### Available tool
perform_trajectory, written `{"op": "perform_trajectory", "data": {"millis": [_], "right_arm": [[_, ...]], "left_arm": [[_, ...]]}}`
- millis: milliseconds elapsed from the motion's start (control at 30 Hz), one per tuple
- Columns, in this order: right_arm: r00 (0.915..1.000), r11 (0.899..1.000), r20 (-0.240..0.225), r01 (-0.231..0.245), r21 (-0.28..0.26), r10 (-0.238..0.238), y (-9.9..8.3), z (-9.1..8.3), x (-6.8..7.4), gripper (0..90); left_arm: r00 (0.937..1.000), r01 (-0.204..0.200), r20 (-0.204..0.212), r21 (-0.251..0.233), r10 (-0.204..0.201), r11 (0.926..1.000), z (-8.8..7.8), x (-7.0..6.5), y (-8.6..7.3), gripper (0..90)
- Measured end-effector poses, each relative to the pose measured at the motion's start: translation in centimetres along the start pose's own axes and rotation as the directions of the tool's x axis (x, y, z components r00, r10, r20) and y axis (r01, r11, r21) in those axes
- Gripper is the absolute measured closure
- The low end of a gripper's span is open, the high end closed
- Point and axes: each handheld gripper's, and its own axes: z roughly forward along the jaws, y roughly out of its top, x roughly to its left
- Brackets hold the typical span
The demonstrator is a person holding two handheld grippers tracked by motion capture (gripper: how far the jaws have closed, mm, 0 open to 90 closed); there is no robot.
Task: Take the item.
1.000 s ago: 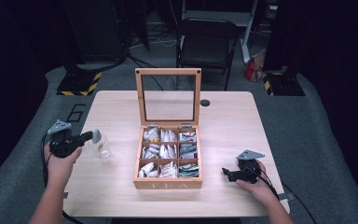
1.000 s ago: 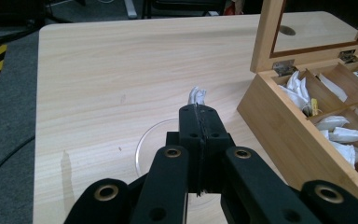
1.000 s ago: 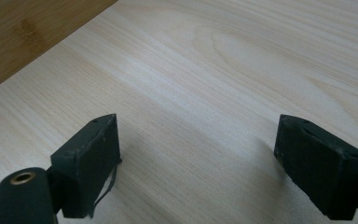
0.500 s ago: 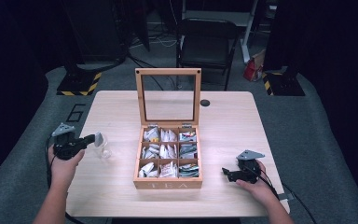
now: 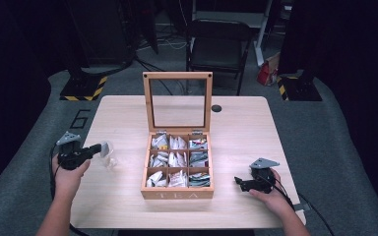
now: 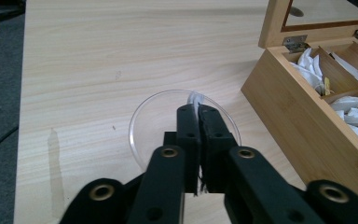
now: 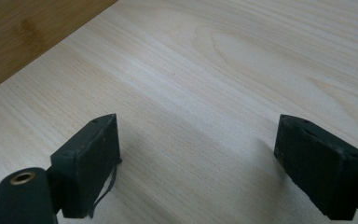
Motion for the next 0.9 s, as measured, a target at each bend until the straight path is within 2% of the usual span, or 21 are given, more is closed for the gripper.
{"op": "perform_trajectory", "data": {"millis": [167, 267, 400, 600, 867, 900], "right_arm": [[1.0, 1.0, 0.0, 0.002, 0.001, -0.002, 0.0, 0.0, 0.0, 13.6], [1.0, 1.0, 0.0, -0.001, 0.0, 0.001, 0.0, 0.0, 0.0, 13.6], [1.0, 1.0, 0.001, -0.002, 0.0, 0.002, 0.0, 0.0, 0.0, 13.6], [1.0, 1.0, 0.001, -0.003, -0.001, 0.003, 0.0, 0.0, 0.0, 13.5], [1.0, 1.0, 0.001, -0.001, -0.001, 0.001, 0.0, 0.0, 0.0, 13.5], [1.0, 1.0, 0.0, -0.002, 0.0, 0.002, 0.0, 0.0, 0.0, 13.5]], "left_arm": [[0.9999, 0.0, 0.01, -0.006, 0.0, 1.0, 0.0, -0.3, 0.1, 77.0], [1.0, -0.002, 0.001, -0.015, 0.002, 0.9999, -0.1, -0.4, 0.4, 68.0], [1.0, 0.001, -0.004, -0.039, -0.001, 0.9992, -0.5, -0.7, 0.9, 60.4], [0.9997, -0.025, -0.002, -0.046, 0.025, 0.9986, -1.0, -1.5, 1.5, 53.1], [0.9978, -0.064, 0.013, -0.064, 0.065, 0.9959, -1.2, -3.3, 1.8, 49.2], [0.9973, -0.069, 0.018, -0.054, 0.071, 0.9961, -1.3, -3.5, 1.9, 48.6]]}}
